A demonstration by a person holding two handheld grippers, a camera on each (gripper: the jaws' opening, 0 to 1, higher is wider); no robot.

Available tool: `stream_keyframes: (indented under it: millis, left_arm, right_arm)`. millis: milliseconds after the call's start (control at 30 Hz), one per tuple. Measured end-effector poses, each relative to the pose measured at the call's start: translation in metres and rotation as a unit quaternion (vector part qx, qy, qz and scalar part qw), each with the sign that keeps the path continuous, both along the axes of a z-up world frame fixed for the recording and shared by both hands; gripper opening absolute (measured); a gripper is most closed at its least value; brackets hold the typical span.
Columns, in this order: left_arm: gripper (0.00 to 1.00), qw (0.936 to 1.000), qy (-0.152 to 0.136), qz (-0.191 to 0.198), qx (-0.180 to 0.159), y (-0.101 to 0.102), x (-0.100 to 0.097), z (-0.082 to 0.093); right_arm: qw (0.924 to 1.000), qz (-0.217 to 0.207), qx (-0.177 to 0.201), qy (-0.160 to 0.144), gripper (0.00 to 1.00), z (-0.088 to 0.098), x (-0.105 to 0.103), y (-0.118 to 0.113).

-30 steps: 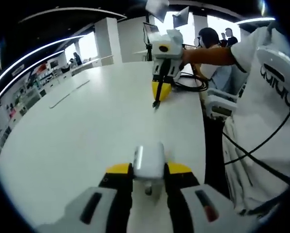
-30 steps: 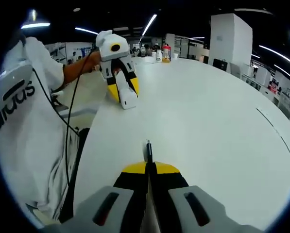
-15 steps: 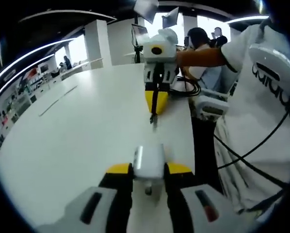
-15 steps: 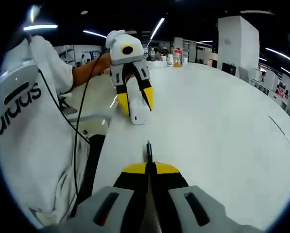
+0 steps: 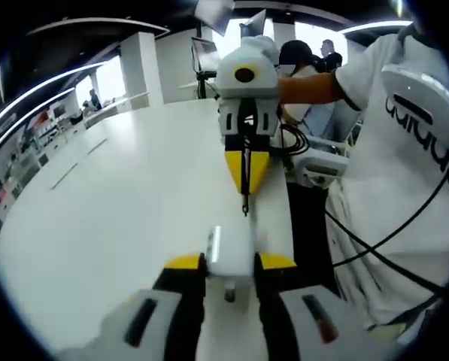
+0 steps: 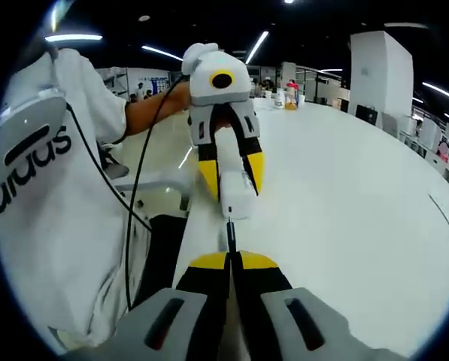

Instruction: Plug the desk Type‑C cable into the charger adapter.

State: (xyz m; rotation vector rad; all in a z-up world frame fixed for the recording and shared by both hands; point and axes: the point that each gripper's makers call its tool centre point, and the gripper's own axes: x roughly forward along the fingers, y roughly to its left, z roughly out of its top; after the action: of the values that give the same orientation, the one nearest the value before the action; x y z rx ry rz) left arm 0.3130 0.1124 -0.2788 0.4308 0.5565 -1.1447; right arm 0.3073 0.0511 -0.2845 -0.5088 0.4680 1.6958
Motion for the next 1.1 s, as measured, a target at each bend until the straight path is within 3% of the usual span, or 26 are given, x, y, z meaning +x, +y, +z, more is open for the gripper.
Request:
stream_keyframes:
  millis: [500,600,767,1100]
  left_arm:
    - [0.24,0.9998,0.012,-0.004,-0.013,-0.0075,-0.003,-0.0004]
    - [0.24,0.9998,0.014,-0.002,-0.013,-0.0074,-0.0031,-0.0004]
    - [0.24,0.9998,0.019,0.0,-0.009,-0.0085,-0.0035,-0.0011]
    - [0.25,0.9997,0.023,0.003,0.007,-0.0095,-0.0031,-0.0039]
  right_arm:
    - [0.9999,0.008,-0.009,-0.011,0.02,-0.0024,-0.0041,0.0067]
    - [0.9997,0.01,-0.013,-0.02,0.02,-0.0025,-0.0031,0.0064]
    - [0.9973,0.02,-0.036,-0.06,0.02,-0.0032,-0.0037,0.0076]
    - [0.9962,0.015,-0.049,-0.07,0.01,-0.0017,-0.006,0.0077]
